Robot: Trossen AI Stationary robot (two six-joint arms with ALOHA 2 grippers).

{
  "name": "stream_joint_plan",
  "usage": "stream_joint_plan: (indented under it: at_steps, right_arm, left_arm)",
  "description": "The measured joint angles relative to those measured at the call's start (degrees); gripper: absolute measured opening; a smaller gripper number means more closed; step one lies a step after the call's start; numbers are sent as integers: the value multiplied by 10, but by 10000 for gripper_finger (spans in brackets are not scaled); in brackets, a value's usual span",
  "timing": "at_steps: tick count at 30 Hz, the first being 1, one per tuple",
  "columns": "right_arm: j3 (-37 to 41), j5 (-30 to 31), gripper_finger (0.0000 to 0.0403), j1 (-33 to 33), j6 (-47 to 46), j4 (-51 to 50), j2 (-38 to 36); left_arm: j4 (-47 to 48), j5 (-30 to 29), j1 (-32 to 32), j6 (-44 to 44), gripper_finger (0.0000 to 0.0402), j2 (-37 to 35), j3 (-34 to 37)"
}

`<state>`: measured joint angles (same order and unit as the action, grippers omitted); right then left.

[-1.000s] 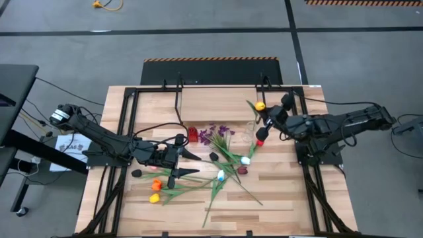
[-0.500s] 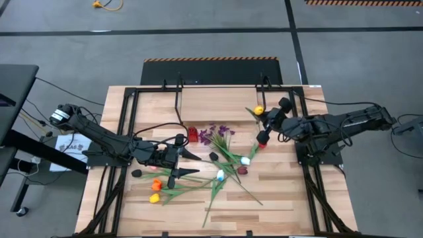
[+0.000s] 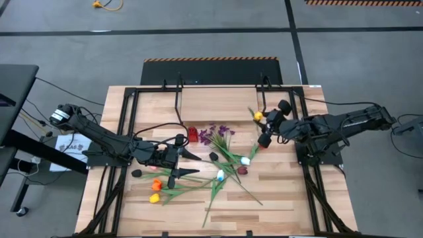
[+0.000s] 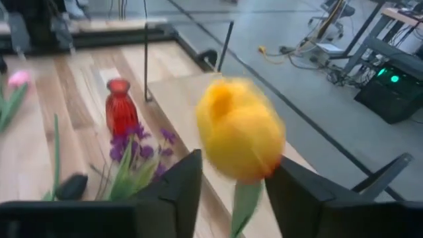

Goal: Pick and place flowers into a vace then onto a shelf
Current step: Put the yellow flower into the transparent vase, then put the right black flower into the transparent vase

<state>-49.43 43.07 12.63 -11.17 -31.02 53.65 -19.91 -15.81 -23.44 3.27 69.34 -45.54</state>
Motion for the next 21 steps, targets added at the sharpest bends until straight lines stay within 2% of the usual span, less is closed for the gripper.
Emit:
stream_joint_plan:
  at_steps: [4, 9, 16, 21]
  right_arm:
    - [0, -10, 191, 8, 0, -34, 0]
    - [0, -32, 213, 16, 0, -68, 0]
    - [0, -90, 214, 41, -12, -82, 0]
    - [0, -146, 205, 71, -66, -91, 0]
  left_arm:
    - [0, 0, 0, 0, 182, 0, 0]
    - [0, 0, 0, 1, 182, 0, 0]
    - [1, 0, 0, 4, 182, -3, 0]
    - [1, 0, -12, 9, 182, -22, 0]
